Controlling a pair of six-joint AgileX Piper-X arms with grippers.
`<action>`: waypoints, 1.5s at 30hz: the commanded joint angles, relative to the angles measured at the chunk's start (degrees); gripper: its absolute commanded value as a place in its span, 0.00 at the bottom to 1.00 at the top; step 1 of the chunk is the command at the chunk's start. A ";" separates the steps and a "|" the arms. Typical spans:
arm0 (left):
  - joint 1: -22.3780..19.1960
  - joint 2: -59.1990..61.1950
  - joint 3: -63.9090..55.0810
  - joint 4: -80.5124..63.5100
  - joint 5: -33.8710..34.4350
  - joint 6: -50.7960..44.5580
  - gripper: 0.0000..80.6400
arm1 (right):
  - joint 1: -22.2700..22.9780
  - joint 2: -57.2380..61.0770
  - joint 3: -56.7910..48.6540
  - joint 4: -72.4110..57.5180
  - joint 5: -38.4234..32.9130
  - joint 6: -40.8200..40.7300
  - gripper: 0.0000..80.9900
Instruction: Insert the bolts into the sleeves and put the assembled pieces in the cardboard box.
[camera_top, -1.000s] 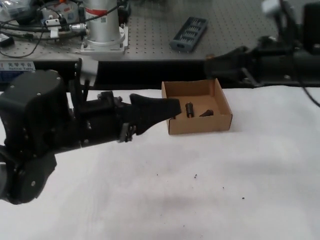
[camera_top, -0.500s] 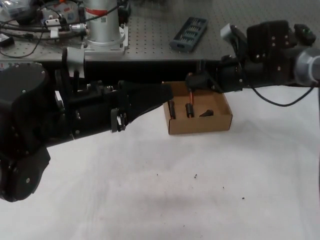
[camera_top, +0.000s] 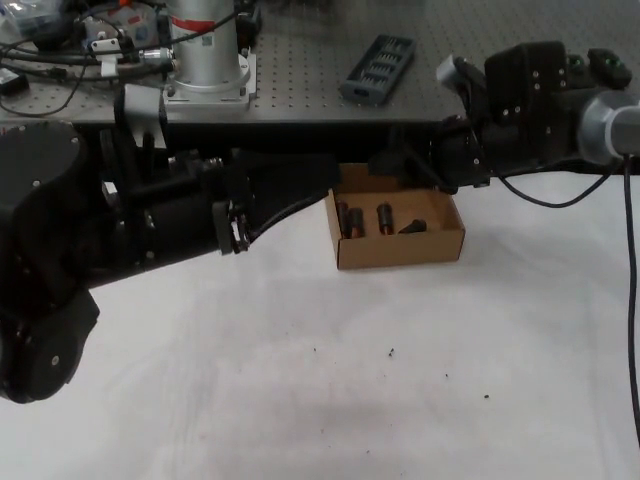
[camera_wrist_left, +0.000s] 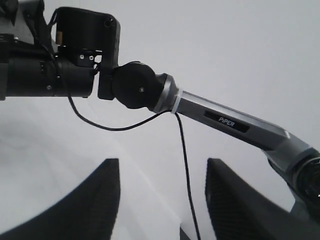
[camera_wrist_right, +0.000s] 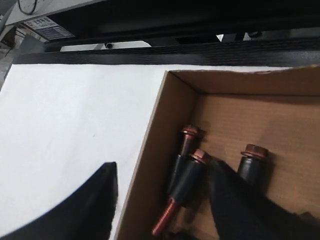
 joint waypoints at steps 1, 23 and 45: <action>0.07 -1.13 -0.19 -4.06 0.51 -4.23 0.47 | -0.54 -0.36 -0.81 1.11 -0.30 2.84 0.50; -3.64 -9.34 22.31 -9.71 -1.27 -8.86 0.23 | -1.86 -30.13 13.17 42.35 -9.28 -19.56 0.05; -3.64 -29.38 23.36 10.08 -12.32 19.37 0.01 | -1.86 -77.19 64.44 -10.02 0.66 -8.77 0.05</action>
